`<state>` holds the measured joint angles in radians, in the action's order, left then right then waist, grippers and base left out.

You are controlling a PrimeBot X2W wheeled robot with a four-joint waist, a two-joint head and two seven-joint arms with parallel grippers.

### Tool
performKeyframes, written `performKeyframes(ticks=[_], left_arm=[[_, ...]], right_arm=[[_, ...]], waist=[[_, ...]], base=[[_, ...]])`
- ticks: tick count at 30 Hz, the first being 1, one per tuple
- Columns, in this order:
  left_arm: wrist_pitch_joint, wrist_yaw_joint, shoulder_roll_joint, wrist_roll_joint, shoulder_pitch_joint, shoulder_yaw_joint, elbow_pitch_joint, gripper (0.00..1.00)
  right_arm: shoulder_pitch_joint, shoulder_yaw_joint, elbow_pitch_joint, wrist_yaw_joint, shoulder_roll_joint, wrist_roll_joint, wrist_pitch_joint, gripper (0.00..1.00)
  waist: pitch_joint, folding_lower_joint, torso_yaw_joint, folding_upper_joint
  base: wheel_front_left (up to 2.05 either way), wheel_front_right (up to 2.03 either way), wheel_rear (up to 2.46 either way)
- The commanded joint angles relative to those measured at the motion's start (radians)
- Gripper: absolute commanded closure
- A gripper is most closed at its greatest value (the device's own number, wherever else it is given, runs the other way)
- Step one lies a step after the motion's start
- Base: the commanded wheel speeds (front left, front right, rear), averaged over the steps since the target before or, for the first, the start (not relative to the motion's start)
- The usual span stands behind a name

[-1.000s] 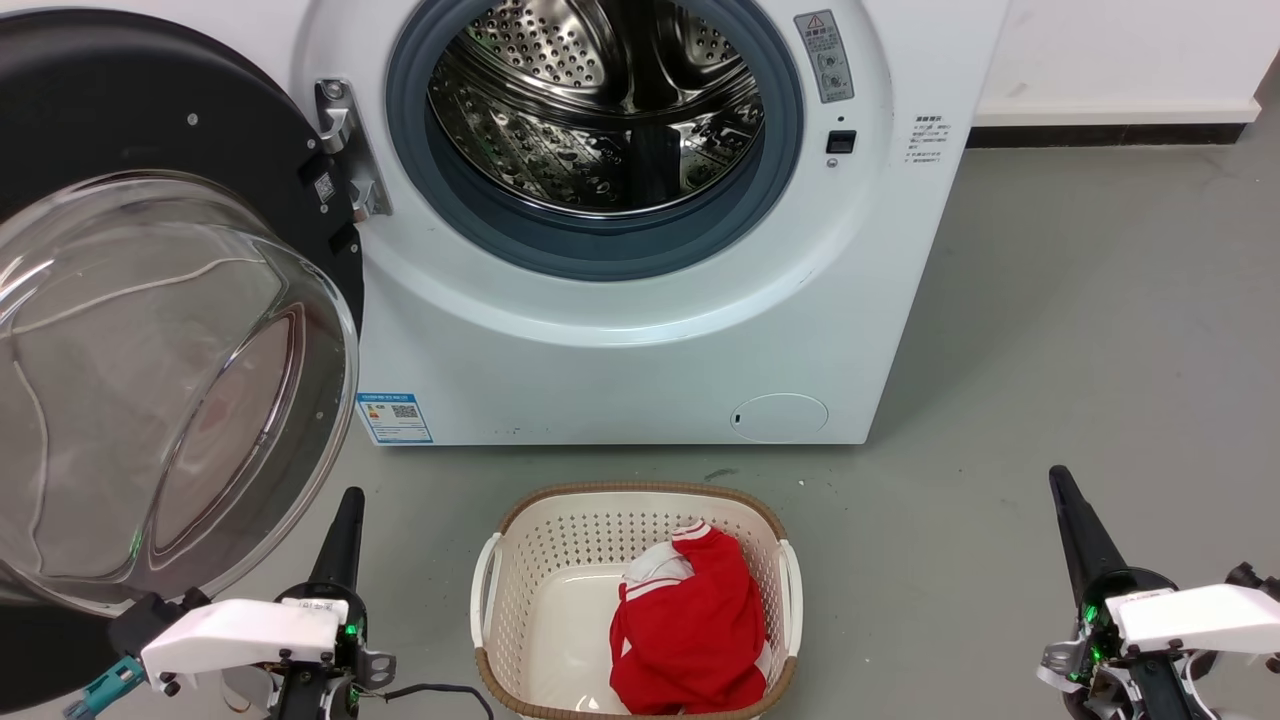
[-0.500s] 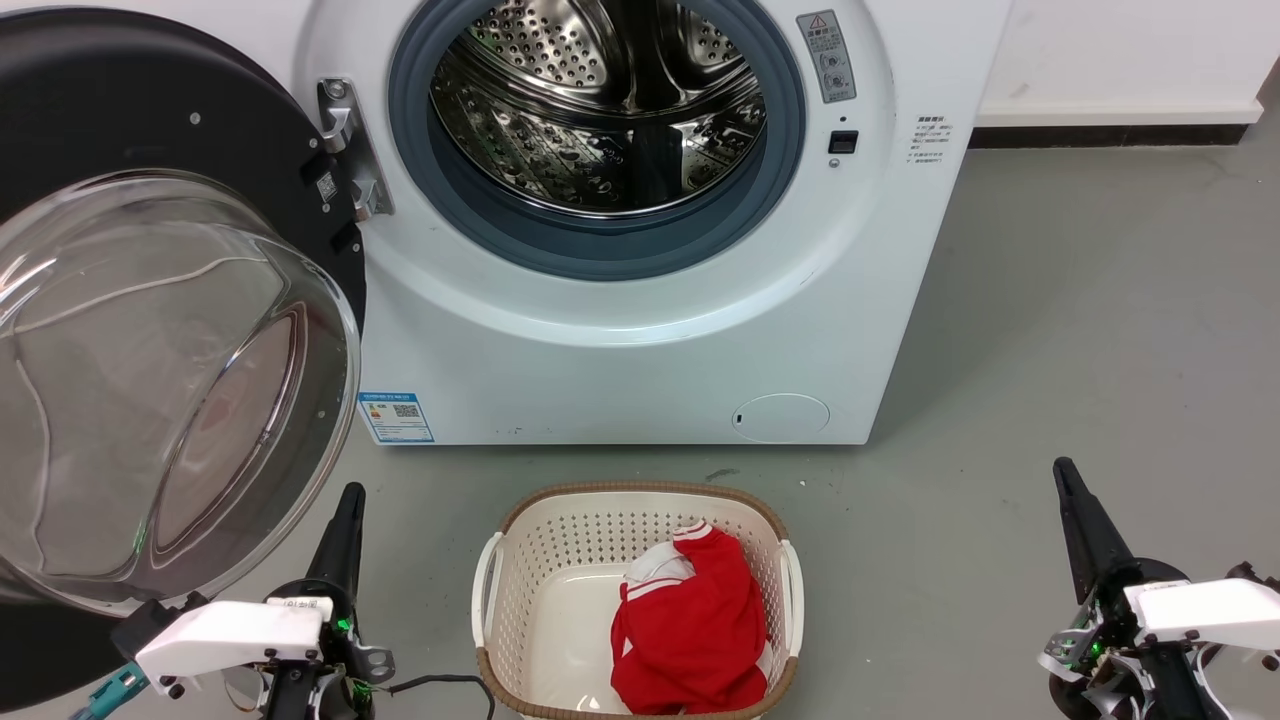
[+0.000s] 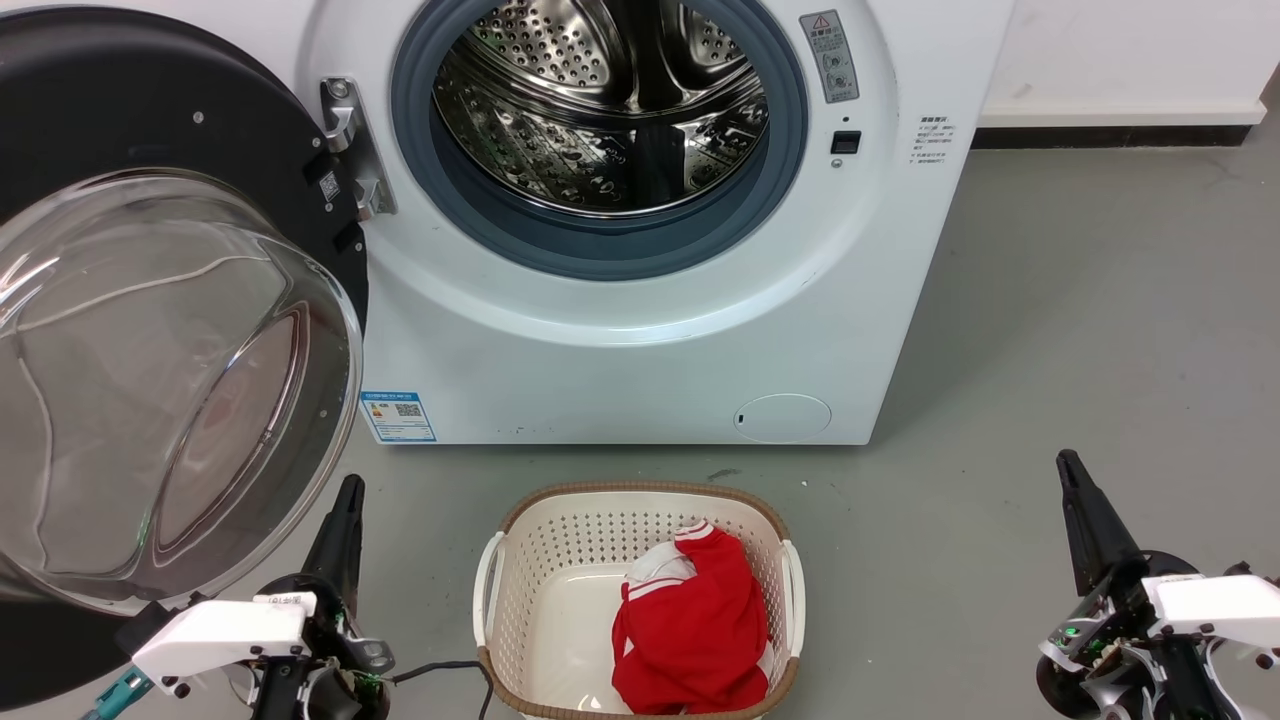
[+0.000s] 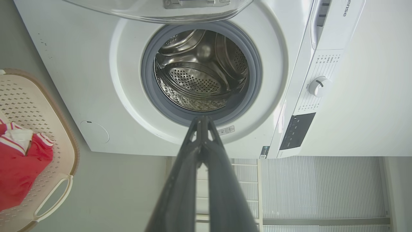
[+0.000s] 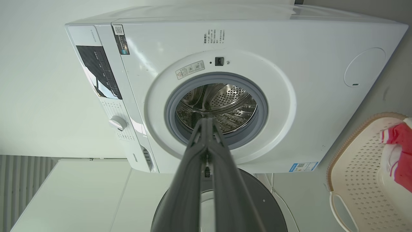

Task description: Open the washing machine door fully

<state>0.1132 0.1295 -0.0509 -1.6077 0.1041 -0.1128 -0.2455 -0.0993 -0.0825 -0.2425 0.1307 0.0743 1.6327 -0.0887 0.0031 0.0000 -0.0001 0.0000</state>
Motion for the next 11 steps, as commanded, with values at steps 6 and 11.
performKeyframes(ticks=[6, 11], left_arm=[[0.004, 0.004, 0.002, -0.006, 0.009, -0.004, -0.001, 1.0], [0.004, 0.004, 0.002, -0.006, 0.009, -0.004, -0.001, 1.0]], right_arm=[[-0.013, -0.004, -0.003, 0.0, -0.005, 0.003, -0.006, 1.0], [-0.014, -0.006, -0.003, 0.0, -0.006, 0.001, -0.008, 1.0]], waist=[[0.0, 0.0, 0.0, 0.0], [0.0, 0.0, 0.0, 0.0]], base=[[0.0, 0.0, 0.0], [0.0, 0.0, 0.0]])
